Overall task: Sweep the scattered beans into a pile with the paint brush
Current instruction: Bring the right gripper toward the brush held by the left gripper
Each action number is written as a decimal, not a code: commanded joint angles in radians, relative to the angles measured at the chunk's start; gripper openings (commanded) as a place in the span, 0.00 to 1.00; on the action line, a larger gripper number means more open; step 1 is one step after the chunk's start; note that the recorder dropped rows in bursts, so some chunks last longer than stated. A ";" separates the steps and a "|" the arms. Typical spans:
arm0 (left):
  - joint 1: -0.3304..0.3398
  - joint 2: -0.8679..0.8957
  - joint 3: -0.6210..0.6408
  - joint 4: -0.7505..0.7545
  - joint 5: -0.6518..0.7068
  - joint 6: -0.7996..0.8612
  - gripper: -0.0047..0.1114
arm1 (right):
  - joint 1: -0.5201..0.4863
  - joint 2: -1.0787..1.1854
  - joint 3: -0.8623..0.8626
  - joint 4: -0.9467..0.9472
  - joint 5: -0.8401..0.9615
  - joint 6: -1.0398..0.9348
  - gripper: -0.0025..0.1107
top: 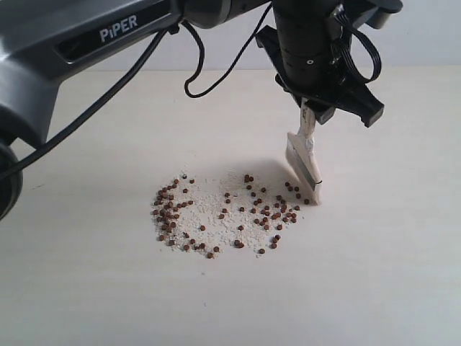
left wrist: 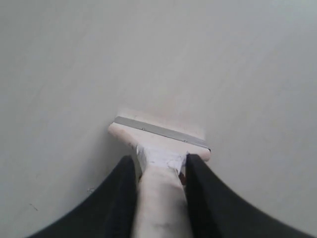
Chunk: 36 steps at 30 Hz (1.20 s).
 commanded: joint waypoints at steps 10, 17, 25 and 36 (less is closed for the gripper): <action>0.011 0.002 0.001 -0.017 -0.004 0.024 0.04 | -0.006 0.125 -0.067 -0.799 -0.636 0.462 0.02; 0.014 0.002 0.001 -0.021 -0.004 0.024 0.04 | -0.006 0.469 -0.210 -1.398 -0.446 0.846 0.13; 0.058 0.002 0.001 -0.063 -0.004 0.040 0.04 | -0.006 0.752 -0.210 -1.401 -0.542 0.756 0.44; 0.060 -0.016 0.001 -0.067 -0.004 0.053 0.04 | -0.006 1.019 -0.210 -1.397 -0.756 0.661 0.48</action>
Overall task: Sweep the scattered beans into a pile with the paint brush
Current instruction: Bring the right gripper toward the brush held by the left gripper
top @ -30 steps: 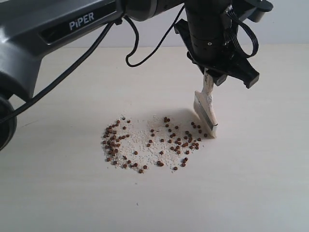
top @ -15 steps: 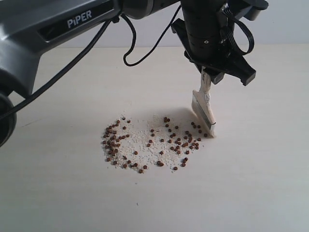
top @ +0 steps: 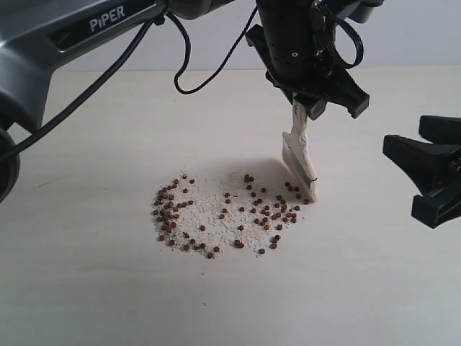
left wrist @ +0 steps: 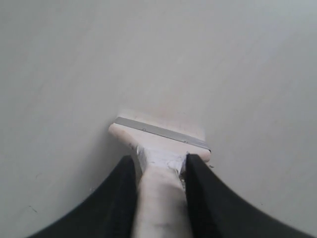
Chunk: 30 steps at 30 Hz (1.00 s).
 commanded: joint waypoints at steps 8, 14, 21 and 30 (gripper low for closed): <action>0.005 -0.023 0.001 -0.006 -0.004 0.004 0.04 | -0.006 0.300 -0.007 0.001 -0.290 -0.163 0.48; 0.005 -0.023 0.001 -0.034 -0.004 0.004 0.04 | -0.006 0.467 -0.008 0.056 -0.416 -0.331 0.48; 0.005 -0.023 0.001 -0.038 -0.004 0.004 0.04 | -0.006 0.634 -0.010 0.182 -0.565 -0.562 0.48; 0.005 -0.023 0.001 -0.037 -0.004 0.004 0.04 | -0.002 0.785 -0.021 0.262 -0.586 -0.718 0.57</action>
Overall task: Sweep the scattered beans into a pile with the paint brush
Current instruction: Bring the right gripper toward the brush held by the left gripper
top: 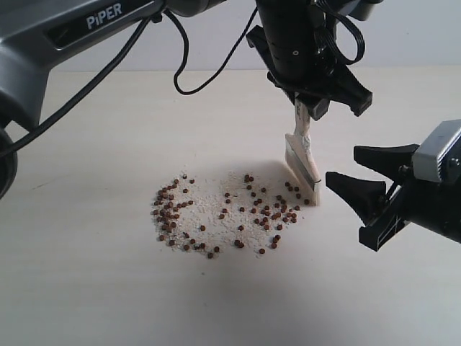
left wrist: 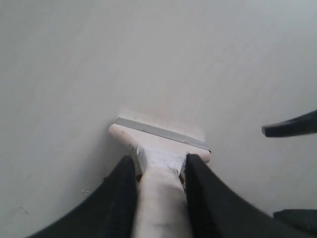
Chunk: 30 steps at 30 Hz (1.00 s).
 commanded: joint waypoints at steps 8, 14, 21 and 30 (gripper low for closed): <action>0.001 -0.019 0.001 -0.008 -0.004 0.002 0.04 | 0.147 0.114 -0.142 0.081 -0.021 -0.042 0.57; 0.001 -0.019 0.001 -0.008 -0.004 0.000 0.04 | 0.238 0.114 -0.154 0.295 -0.021 -0.051 0.57; 0.001 -0.019 0.001 -0.012 -0.004 -0.006 0.04 | 0.274 0.114 -0.158 0.362 -0.021 -0.074 0.57; 0.001 -0.019 0.001 -0.015 -0.004 -0.015 0.04 | 0.274 0.115 -0.191 0.355 -0.021 0.005 0.49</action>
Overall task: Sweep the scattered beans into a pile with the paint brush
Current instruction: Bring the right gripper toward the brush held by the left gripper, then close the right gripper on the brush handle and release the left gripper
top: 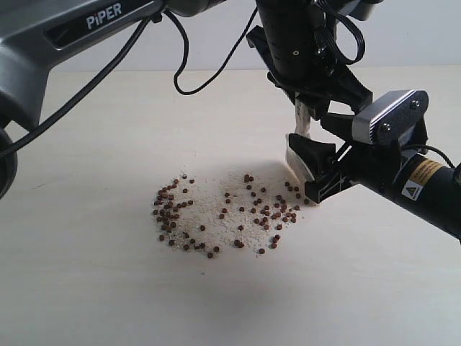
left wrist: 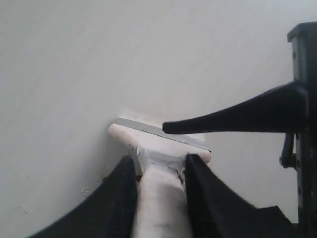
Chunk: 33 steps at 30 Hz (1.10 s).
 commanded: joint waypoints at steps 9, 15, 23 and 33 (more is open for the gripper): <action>0.001 -0.019 0.001 -0.038 -0.004 -0.018 0.04 | 0.003 0.001 -0.021 -0.045 -0.011 0.106 0.33; 0.001 -0.019 0.001 -0.070 -0.004 -0.020 0.04 | 0.003 0.001 -0.021 -0.072 -0.011 0.115 0.02; 0.001 -0.019 0.001 -0.070 -0.004 -0.024 0.10 | 0.003 0.001 -0.021 -0.061 -0.011 0.116 0.02; 0.003 -0.034 0.001 0.004 -0.071 -0.019 0.83 | 0.003 -0.030 -0.021 -0.007 -0.011 0.068 0.02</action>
